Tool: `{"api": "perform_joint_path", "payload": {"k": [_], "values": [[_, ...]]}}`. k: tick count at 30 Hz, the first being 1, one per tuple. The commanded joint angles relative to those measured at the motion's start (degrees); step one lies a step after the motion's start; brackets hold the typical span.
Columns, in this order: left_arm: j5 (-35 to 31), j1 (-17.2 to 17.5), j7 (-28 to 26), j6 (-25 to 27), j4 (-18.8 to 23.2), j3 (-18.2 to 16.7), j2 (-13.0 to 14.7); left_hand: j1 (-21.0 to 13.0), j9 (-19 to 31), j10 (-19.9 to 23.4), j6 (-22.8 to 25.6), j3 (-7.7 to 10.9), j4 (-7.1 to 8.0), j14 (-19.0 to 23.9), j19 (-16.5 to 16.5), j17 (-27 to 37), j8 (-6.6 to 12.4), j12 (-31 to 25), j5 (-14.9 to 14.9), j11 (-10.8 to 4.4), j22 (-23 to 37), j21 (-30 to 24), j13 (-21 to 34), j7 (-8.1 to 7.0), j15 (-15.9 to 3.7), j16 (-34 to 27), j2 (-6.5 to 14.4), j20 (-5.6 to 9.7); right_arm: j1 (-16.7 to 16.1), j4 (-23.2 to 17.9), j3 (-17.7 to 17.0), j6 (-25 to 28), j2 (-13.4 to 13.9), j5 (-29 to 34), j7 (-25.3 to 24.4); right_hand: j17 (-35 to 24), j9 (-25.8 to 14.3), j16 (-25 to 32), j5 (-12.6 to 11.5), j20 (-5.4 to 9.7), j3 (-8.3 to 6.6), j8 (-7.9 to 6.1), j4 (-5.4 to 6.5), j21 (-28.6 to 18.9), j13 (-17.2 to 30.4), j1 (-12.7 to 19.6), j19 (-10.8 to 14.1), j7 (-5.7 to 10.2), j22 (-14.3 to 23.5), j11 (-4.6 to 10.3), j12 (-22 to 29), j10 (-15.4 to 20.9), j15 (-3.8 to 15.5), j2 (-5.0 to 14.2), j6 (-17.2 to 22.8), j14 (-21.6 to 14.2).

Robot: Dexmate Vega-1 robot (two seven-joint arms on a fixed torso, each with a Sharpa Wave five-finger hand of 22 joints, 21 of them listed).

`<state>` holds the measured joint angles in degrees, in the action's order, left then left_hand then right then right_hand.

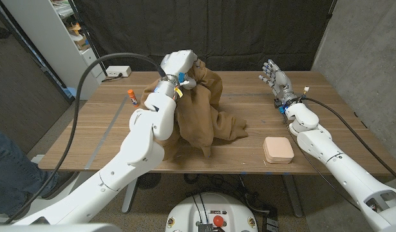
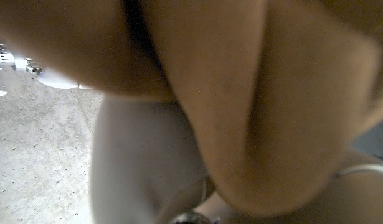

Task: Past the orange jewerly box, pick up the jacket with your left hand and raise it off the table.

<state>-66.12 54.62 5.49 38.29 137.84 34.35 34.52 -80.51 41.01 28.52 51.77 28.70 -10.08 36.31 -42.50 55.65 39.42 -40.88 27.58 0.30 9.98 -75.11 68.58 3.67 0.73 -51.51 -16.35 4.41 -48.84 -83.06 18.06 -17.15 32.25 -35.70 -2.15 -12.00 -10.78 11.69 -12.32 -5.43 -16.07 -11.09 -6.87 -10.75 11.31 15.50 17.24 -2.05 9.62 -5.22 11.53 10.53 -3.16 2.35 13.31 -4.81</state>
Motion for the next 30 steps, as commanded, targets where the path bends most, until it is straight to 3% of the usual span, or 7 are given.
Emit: {"api": "perform_joint_path", "payload": {"k": [1, 30], "values": [[-3.3, -1.2, 1.9, -1.3, 0.2, -0.3, -2.3, -16.1, 0.0, 0.7, 0.6, 0.45, 0.06, 0.1, 0.4, 0.0, -0.16, 0.1, 0.2, 0.04, 0.1, -0.4, 0.3, -0.03, 0.20, -0.2, 15.7, 2.19, 0.6, 1.2, 0.0, -0.6, -0.2, 0.0, 0.6, 0.0, -0.2, 0.3, 0.2, -0.01, -0.06, -0.25, -0.06, -0.2, 0.2, 0.3, 0.6, -0.20, 0.1, 0.03, 0.1, 0.2, -0.23, 0.48, 0.3, -0.5], [-12.0, -3.4, 9.7, -4.6, 2.0, -2.2, -8.2, -16.0, 0.5, 0.9, 0.7, 0.68, 0.02, 0.0, 2.3, -0.4, -0.38, 0.7, 0.4, 0.15, 0.3, -1.4, 0.5, -0.15, 0.29, -0.7, 15.6, 2.30, 0.8, 1.0, -0.5, -0.2, 0.4, -0.8, 1.3, 0.0, -0.2, 0.3, 0.3, 0.01, -0.04, -0.37, -0.03, -0.2, 0.2, 0.2, 0.7, -0.01, 0.1, -0.21, 0.2, 0.5, -0.28, 0.51, 0.7, -0.5]]}}
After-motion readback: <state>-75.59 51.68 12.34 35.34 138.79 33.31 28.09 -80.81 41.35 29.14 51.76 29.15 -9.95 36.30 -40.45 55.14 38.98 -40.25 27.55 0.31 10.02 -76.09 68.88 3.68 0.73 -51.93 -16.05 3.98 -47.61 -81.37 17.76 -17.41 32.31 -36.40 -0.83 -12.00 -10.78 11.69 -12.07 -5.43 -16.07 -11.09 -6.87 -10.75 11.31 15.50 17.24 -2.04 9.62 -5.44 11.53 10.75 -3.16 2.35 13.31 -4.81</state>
